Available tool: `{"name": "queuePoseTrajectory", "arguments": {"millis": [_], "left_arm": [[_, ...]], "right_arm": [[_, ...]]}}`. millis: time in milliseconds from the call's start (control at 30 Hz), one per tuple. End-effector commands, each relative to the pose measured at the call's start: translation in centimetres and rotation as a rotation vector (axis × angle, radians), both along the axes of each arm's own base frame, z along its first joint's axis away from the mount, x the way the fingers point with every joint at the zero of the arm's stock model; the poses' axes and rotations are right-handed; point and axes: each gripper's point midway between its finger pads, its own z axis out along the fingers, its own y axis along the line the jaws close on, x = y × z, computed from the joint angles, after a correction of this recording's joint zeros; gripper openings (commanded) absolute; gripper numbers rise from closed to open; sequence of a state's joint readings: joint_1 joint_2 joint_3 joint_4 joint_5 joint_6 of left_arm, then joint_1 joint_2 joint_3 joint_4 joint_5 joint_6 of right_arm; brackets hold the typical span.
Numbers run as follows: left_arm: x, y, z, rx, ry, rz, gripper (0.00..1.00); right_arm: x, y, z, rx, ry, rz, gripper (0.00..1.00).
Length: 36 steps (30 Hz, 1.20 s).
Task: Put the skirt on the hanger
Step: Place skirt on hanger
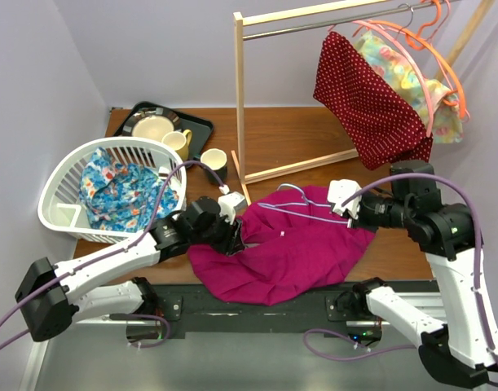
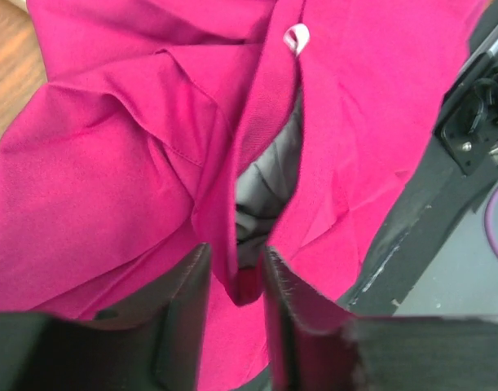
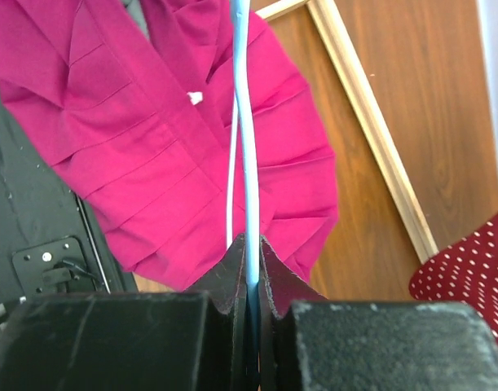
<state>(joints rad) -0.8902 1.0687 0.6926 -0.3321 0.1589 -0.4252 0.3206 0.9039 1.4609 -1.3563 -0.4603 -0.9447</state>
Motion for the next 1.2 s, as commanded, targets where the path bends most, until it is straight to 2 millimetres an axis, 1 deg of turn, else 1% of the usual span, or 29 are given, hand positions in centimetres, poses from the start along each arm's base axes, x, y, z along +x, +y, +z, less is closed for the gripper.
{"name": "queuePoseTrajectory", "arguments": {"millis": [0, 33, 67, 100, 133, 167, 233, 333, 467, 667, 733, 833, 900, 1000, 1133, 1167], "left_arm": [[0.9, -0.8, 1.1, -0.008, -0.012, 0.005, 0.3], [0.8, -0.9, 1.1, -0.009, -0.012, -0.004, 0.25], [0.7, -1.0, 1.0, -0.01, -0.008, -0.008, 0.15], [0.6, -1.1, 1.0, -0.015, -0.002, -0.02, 0.12], [0.4, -1.1, 1.0, -0.018, 0.001, -0.025, 0.09], [0.4, -1.1, 1.0, -0.019, 0.002, -0.03, 0.0], [0.4, -1.0, 1.4, -0.025, -0.007, -0.022, 0.0], [0.8, -0.5, 1.9, -0.023, -0.028, 0.008, 0.0], [1.0, -0.3, 2.4, -0.016, -0.037, 0.022, 0.0], [2.1, 0.4, 2.2, 0.022, -0.043, 0.078, 0.0], [2.4, 0.6, 2.2, 0.03, -0.043, 0.092, 0.0], [3.0, 0.9, 2.9, 0.034, -0.061, 0.119, 0.0], [3.5, 0.9, 3.7, 0.029, -0.082, 0.126, 0.0], [3.5, 0.6, 4.7, 0.012, -0.095, 0.109, 0.0], [3.0, 0.2, 5.7, -0.008, -0.102, 0.063, 0.0], [3.1, 0.3, 6.3, -0.013, -0.12, 0.058, 0.0]], "right_arm": [[-3.9, -0.7, -3.3, -0.058, 0.202, 0.05, 0.0], [-4.0, -0.6, -3.6, -0.055, 0.212, 0.06, 0.0], [-4.0, -0.4, -4.0, -0.058, 0.229, 0.076, 0.0], [-4.2, -0.3, -4.7, -0.061, 0.256, 0.085, 0.0], [-4.3, -0.1, -4.9, -0.055, 0.273, 0.096, 0.0], [-4.5, -0.1, -5.2, -0.06, 0.286, 0.107, 0.0], [-4.7, 0.1, -5.3, -0.054, 0.299, 0.12, 0.0], [-4.9, 0.3, -4.8, -0.036, 0.281, 0.13, 0.0], [-5.0, 0.1, -4.9, -0.041, 0.275, 0.124, 0.0], [-5.9, 0.4, -4.7, -0.009, 0.276, 0.127, 0.0], [-6.0, 0.3, -5.1, -0.009, 0.287, 0.125, 0.0], [-6.2, 0.3, -5.7, -0.012, 0.308, 0.126, 0.0], [-6.4, 0.4, -6.0, -0.009, 0.319, 0.132, 0.0], [-6.5, 0.6, -6.3, -0.003, 0.339, 0.145, 0.0], [-6.5, 0.9, -7.0, -0.005, 0.37, 0.164, 0.0], [-6.5, 1.0, -7.0, 0.0, 0.373, 0.17, 0.0]]}}
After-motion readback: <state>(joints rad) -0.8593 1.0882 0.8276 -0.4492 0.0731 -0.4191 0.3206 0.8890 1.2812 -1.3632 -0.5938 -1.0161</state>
